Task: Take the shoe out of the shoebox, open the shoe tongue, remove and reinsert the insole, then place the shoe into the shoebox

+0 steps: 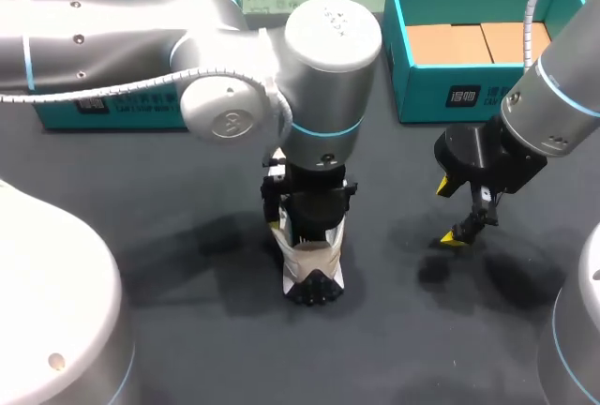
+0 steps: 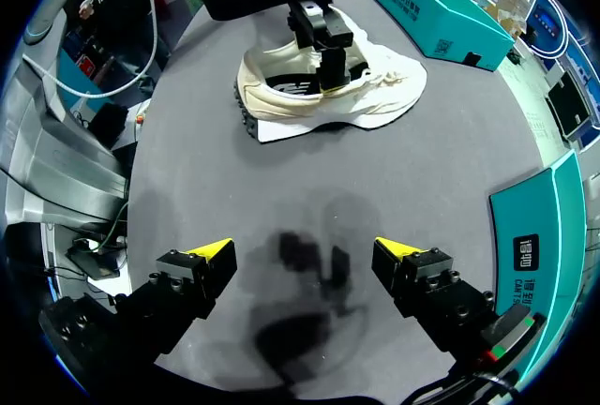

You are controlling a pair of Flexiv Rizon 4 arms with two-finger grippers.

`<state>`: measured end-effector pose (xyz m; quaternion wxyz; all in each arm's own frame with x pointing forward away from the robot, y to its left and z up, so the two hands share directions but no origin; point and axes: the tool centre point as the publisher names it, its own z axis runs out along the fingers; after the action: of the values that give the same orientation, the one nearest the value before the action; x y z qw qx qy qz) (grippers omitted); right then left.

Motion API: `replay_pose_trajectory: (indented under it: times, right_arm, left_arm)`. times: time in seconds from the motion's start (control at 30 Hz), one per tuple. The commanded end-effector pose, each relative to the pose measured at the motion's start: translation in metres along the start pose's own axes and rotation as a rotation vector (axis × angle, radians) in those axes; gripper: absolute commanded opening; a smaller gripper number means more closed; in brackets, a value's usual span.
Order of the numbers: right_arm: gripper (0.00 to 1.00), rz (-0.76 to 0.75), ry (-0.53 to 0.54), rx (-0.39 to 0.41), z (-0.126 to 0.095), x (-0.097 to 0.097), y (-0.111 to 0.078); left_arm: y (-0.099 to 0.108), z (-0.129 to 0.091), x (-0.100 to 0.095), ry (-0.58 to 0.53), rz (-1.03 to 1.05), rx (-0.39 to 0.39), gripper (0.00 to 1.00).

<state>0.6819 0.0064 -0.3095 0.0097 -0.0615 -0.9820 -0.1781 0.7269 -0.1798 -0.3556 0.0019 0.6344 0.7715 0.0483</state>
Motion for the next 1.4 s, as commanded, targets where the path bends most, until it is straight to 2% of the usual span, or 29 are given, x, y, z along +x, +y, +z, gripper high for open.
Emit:
replay_pose_trajectory:
  times: [0.03,0.4,0.63,0.83,1.03,1.4]
  right_arm:
    - [1.00,0.001,-0.003,0.000,0.001,0.001,0.000]
    - [1.00,0.001,-0.003,0.000,0.001,0.001,0.000]
    - [1.00,0.001,-0.003,0.000,0.001,0.001,0.000]
    - [1.00,0.001,-0.003,0.000,0.001,0.001,0.000]
    - [1.00,0.001,-0.003,0.000,0.001,0.001,0.000]
    - [1.00,0.001,-0.003,0.000,0.001,0.001,0.000]
  left_arm:
    - [0.000,-0.002,0.005,-0.013,0.004,0.001,1.00]
    - [0.006,-0.013,0.005,-0.062,0.024,0.051,1.00]
    - [-0.011,-0.010,0.002,-0.053,0.068,0.040,1.00]
    - [-0.012,-0.019,0.003,-0.071,0.077,0.026,1.00]
    - [-0.004,-0.020,0.006,-0.072,0.053,0.021,1.00]
    - [0.023,-0.018,0.005,-0.071,0.006,0.057,1.00]
